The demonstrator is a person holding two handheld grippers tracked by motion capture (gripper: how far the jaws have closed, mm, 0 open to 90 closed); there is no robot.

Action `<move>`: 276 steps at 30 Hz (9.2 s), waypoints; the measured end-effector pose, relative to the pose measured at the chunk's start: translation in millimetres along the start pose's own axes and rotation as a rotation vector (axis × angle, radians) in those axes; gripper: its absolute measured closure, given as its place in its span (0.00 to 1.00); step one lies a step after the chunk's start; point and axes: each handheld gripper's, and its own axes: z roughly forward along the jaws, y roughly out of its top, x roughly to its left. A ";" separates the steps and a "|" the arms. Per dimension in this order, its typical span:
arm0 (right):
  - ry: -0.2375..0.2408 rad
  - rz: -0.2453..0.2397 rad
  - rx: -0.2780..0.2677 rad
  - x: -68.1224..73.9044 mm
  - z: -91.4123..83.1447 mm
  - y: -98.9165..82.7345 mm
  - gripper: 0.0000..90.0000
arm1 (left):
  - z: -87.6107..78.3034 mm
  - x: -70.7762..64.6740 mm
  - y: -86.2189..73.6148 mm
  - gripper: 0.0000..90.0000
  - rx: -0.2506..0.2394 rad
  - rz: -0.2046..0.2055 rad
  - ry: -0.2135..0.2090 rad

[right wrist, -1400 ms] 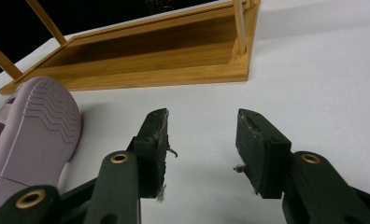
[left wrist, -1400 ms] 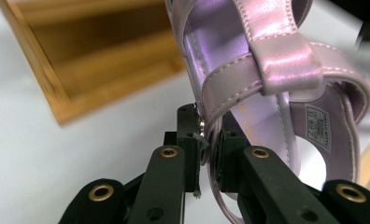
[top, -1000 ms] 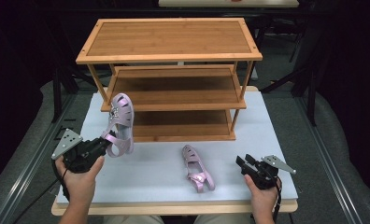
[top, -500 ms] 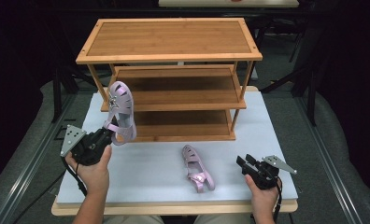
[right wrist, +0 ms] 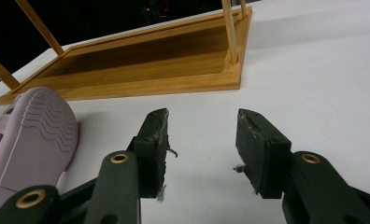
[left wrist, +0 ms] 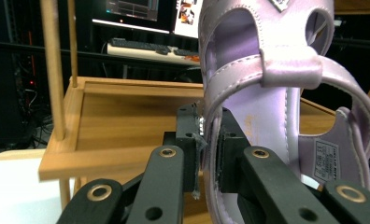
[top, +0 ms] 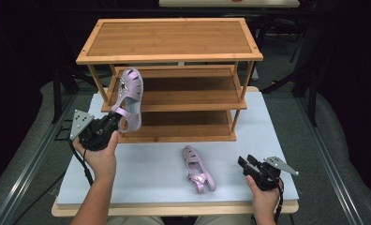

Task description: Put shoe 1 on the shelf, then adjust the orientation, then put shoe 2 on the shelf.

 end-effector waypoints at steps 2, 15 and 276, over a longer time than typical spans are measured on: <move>0.002 -0.001 0.004 0.9 -0.9 0.6 0.60 | 4.7 -1.2 3.8 0.92 -0.006 0.000 0.001; 0.007 0.007 0.000 -1.2 -1.3 1.0 0.60 | 41.6 -5.0 12.3 0.92 -0.029 0.037 0.059; 0.227 -0.463 0.587 80.4 30.0 65.5 0.93 | -32.7 56.3 -135.7 0.40 0.335 0.021 -0.093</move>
